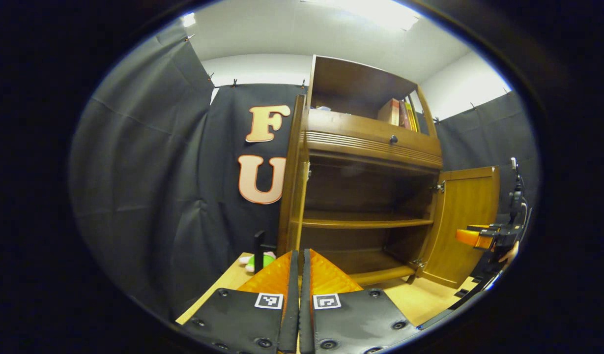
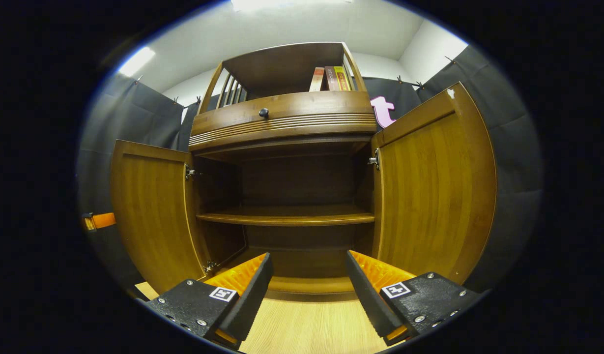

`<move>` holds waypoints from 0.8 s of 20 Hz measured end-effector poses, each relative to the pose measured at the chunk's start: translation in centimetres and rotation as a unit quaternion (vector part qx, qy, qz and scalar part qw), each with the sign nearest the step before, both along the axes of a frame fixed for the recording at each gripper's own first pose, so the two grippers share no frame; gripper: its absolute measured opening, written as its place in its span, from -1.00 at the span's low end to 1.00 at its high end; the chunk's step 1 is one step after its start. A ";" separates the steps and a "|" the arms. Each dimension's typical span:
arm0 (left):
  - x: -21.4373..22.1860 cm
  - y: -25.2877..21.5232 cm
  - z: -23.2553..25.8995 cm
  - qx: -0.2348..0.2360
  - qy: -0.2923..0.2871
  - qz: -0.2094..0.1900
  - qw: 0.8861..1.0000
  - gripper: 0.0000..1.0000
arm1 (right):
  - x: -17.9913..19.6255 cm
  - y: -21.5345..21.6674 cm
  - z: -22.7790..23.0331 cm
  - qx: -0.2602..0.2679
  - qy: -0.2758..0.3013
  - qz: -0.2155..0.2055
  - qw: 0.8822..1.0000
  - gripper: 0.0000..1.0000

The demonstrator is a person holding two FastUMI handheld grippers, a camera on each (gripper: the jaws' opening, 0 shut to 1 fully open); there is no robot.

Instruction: Open the right door of the double-door shoe cabinet with the right hand, and open the left door with the left hand.

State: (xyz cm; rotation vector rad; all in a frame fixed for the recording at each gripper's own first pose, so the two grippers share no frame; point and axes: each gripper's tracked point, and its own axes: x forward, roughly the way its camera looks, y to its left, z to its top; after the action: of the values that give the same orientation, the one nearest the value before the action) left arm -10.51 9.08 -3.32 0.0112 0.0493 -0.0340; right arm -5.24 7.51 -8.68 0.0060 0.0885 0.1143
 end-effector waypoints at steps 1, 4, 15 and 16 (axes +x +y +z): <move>0.3 -0.8 0.5 0.001 -0.004 -0.007 1.000 -0.83 | -0.1 0.0 0.2 0.000 0.000 0.002 1.000 0.84; 1.2 -3.4 0.9 0.003 -0.005 -0.027 1.000 -0.83 | -0.3 0.1 0.9 0.003 -0.003 0.007 1.000 0.83; 5.5 -8.6 0.9 0.019 0.010 -0.043 0.999 -0.61 | -0.7 -1.6 2.8 0.002 -0.020 0.000 1.000 0.83; 5.9 -8.5 0.8 0.023 0.009 -0.036 0.999 -0.46 | -0.8 -1.8 2.9 0.002 -0.021 -0.001 1.000 0.83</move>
State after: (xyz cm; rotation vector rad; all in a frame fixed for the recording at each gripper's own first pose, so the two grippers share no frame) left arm -4.65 0.54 -2.49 0.0581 0.0677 -0.1045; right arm -6.04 5.72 -5.82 0.0075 0.0467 0.1121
